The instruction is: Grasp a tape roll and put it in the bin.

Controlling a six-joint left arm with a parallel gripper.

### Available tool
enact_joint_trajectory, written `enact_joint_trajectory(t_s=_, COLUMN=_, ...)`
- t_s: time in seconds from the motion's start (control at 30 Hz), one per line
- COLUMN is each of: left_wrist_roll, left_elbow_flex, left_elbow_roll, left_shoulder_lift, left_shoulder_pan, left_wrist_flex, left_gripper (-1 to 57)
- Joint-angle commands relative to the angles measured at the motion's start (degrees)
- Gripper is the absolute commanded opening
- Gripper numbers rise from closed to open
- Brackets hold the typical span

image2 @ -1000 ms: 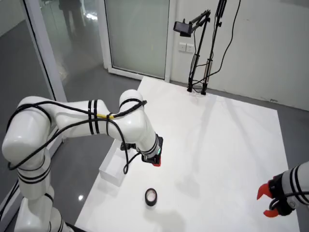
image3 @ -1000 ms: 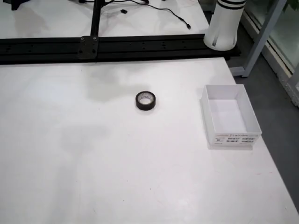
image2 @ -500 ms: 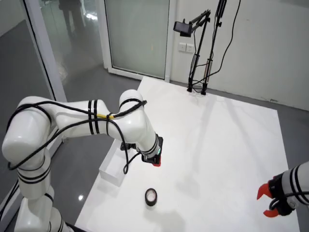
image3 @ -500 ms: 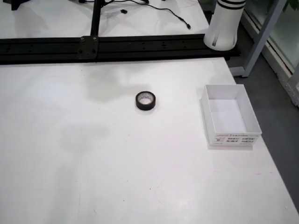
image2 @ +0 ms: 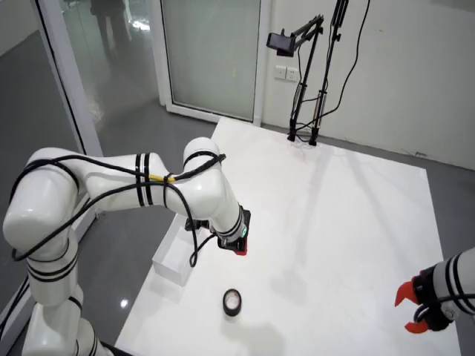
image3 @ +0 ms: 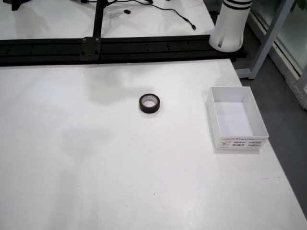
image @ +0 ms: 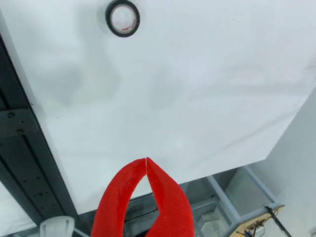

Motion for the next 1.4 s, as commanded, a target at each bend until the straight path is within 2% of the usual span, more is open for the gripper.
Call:
enact_joint_trajectory(t_s=0.03, left_wrist_roll=0.09, left_elbow_flex=0.39, left_elbow_roll=2.98, left_shoulder_lift=-0.40, left_shoulder_pan=3.32, left_wrist_flex=0.00, left_gripper=-0.3)
enact_joint_trajectory(t_s=0.47, left_wrist_roll=-1.76, left_elbow_flex=-2.87, left_elbow_roll=3.51, left_shoulder_lift=1.53, left_shoulder_pan=10.96, left_wrist_flex=-0.09, left_gripper=-0.2)
enact_joint_trajectory(t_s=0.57, left_wrist_roll=-2.64, left_elbow_flex=-4.97, left_elbow_roll=4.12, left_shoulder_lift=3.11, left_shoulder_pan=11.32, left_wrist_flex=0.00, left_gripper=4.5)
enact_joint_trajectory(t_s=0.67, left_wrist_roll=-4.04, left_elbow_flex=-5.24, left_elbow_roll=4.30, left_shoulder_lift=4.78, left_shoulder_pan=11.93, left_wrist_flex=0.00, left_gripper=4.6)
enact_joint_trajectory(t_s=0.87, left_wrist_roll=-6.42, left_elbow_flex=-5.06, left_elbow_roll=2.80, left_shoulder_lift=9.88, left_shoulder_pan=11.75, left_wrist_flex=0.09, left_gripper=6.2)
enact_joint_trajectory(t_s=1.07, left_wrist_roll=-9.58, left_elbow_flex=-2.69, left_elbow_roll=3.07, left_shoulder_lift=13.66, left_shoulder_pan=10.35, left_wrist_flex=-0.17, left_gripper=12.3)
enact_joint_trajectory(t_s=1.2, left_wrist_roll=-10.20, left_elbow_flex=-0.67, left_elbow_roll=3.51, left_shoulder_lift=15.15, left_shoulder_pan=9.82, left_wrist_flex=-2.81, left_gripper=17.1)
enact_joint_trajectory(t_s=1.4, left_wrist_roll=-11.16, left_elbow_flex=3.46, left_elbow_roll=3.59, left_shoulder_lift=15.68, left_shoulder_pan=10.96, left_wrist_flex=-6.77, left_gripper=21.0)
